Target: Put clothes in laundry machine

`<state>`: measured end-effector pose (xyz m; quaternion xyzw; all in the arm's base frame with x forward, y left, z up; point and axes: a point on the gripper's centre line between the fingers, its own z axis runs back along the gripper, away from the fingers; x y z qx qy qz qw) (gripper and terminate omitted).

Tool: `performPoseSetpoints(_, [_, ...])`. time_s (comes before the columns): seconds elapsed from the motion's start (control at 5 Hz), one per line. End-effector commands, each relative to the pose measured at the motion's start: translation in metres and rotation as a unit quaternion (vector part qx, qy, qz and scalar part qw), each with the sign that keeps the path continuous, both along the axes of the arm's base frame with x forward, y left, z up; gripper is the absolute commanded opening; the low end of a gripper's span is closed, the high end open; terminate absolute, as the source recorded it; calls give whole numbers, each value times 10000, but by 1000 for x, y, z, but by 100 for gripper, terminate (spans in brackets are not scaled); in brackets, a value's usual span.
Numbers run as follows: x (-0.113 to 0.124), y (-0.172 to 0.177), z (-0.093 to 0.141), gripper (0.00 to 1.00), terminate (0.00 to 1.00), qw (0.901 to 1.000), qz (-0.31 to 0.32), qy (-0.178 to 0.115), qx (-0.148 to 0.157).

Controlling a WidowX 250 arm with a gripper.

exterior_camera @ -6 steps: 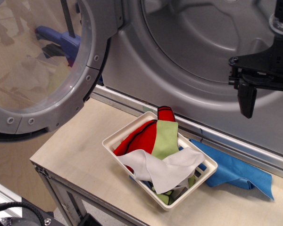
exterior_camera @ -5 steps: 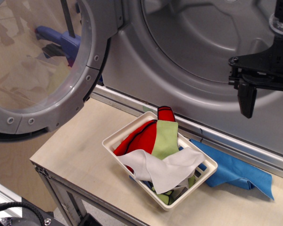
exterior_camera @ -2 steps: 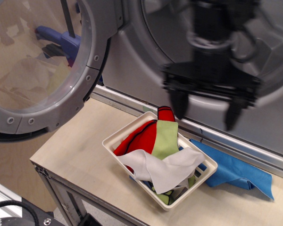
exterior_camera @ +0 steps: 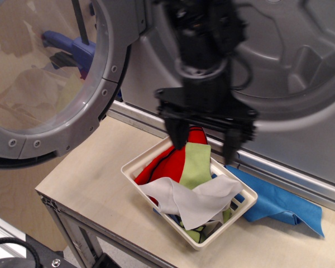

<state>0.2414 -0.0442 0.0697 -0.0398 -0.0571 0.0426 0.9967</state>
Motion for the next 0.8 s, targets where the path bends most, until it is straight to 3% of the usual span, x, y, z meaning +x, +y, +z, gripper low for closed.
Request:
performPoseSetpoints(0.0, [17,-8,-6,100,0,9965,138,-317,-761])
performPoseSetpoints(0.2, [24,-13,-14,100,0,9966,195,-200,-773])
performPoseSetpoints(0.6, [22,-14,-48,100,0,9994,80,85,-333])
